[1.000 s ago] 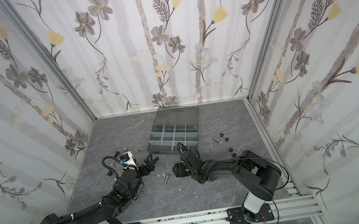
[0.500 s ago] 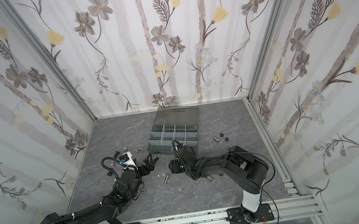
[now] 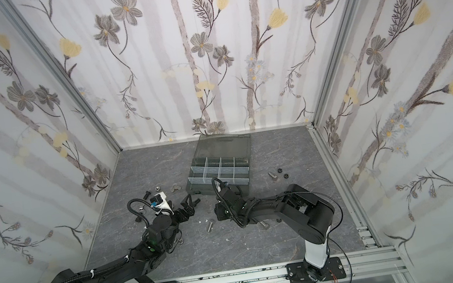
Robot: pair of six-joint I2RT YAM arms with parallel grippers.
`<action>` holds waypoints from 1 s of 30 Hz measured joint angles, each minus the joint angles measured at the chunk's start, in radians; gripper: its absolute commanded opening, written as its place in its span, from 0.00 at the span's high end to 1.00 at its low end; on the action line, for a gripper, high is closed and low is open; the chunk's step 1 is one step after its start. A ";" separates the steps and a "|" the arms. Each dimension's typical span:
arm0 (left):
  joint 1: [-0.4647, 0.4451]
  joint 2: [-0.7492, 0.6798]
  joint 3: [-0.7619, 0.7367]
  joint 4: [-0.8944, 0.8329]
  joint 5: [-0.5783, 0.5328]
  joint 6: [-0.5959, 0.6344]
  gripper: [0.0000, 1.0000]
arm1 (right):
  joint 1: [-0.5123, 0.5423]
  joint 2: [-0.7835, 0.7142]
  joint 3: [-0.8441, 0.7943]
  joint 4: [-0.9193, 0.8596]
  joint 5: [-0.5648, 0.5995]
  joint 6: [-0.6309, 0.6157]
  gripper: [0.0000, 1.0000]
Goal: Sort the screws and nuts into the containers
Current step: 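Close the right gripper on the silver wing nut and lift it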
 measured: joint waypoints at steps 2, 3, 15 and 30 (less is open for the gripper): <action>0.000 -0.005 -0.004 0.000 0.000 0.000 0.00 | 0.001 0.011 0.009 0.000 0.002 -0.002 0.64; 0.000 -0.008 -0.006 0.000 -0.001 0.000 0.00 | 0.002 0.016 0.012 0.001 0.002 -0.003 0.66; 0.000 -0.016 -0.013 0.008 -0.006 0.000 0.00 | 0.006 0.004 -0.001 -0.021 0.000 -0.016 0.90; 0.000 -0.028 -0.016 0.013 -0.008 -0.007 0.00 | 0.006 -0.120 -0.002 -0.130 0.029 -0.074 0.58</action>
